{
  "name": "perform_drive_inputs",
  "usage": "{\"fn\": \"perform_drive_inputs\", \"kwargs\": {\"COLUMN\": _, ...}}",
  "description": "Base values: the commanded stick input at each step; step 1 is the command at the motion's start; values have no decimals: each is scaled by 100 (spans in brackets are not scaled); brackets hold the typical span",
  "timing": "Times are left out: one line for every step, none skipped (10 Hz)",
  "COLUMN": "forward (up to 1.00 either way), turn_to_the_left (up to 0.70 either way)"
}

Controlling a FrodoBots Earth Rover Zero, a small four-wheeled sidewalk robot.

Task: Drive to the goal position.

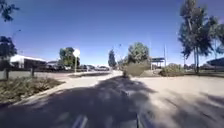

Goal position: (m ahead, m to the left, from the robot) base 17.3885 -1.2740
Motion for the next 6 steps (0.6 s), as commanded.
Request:
{"fn": "perform_drive_inputs", "kwargs": {"forward": 100, "turn_to_the_left": 0}}
{"fn": "perform_drive_inputs", "kwargs": {"forward": 100, "turn_to_the_left": 0}}
{"fn": "perform_drive_inputs", "kwargs": {"forward": 100, "turn_to_the_left": 0}}
{"fn": "perform_drive_inputs", "kwargs": {"forward": 100, "turn_to_the_left": 0}}
{"fn": "perform_drive_inputs", "kwargs": {"forward": 100, "turn_to_the_left": 0}}
{"fn": "perform_drive_inputs", "kwargs": {"forward": 100, "turn_to_the_left": 0}}
